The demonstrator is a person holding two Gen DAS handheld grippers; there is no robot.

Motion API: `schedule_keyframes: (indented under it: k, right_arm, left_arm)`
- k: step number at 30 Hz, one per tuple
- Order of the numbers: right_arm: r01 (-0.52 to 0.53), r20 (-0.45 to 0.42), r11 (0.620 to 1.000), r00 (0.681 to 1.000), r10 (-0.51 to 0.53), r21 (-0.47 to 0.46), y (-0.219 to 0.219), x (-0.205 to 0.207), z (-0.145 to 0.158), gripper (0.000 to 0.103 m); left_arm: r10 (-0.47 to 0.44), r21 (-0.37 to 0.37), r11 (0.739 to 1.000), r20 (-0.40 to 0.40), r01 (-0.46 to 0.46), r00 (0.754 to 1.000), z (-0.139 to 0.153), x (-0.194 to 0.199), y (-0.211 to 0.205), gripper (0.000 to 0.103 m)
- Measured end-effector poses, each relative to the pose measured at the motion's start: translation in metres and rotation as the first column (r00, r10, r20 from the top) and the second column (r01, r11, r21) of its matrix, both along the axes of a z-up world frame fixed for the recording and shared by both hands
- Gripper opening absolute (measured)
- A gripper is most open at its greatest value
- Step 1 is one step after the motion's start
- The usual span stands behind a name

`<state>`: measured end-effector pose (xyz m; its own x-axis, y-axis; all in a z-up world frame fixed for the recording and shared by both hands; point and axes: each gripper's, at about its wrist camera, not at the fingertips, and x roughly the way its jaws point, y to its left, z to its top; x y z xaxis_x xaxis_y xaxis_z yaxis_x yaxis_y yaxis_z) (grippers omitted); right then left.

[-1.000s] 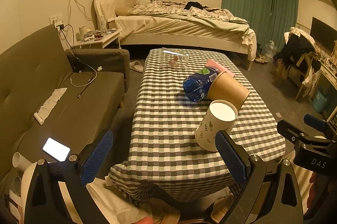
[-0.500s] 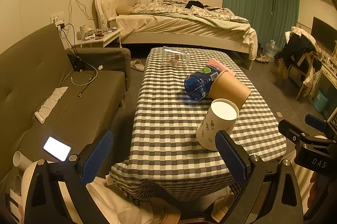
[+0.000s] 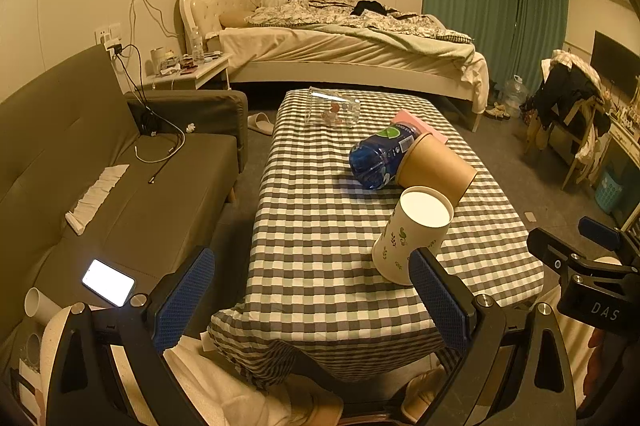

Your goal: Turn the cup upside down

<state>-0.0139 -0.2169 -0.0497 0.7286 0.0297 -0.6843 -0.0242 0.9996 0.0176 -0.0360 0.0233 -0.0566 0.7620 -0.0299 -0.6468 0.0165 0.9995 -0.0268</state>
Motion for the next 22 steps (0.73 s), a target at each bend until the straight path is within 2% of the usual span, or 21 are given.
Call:
schedule_keyframes:
  k: [22]
  right_arm:
    - [-0.002,-0.005,1.000,1.000,0.002,-0.002,-0.0003,0.0004,-0.0025,0.103]
  left_arm:
    - [-0.014,-0.011,1.000,0.000,0.014,1.000,-0.0020,0.0002,-0.0005,0.101]
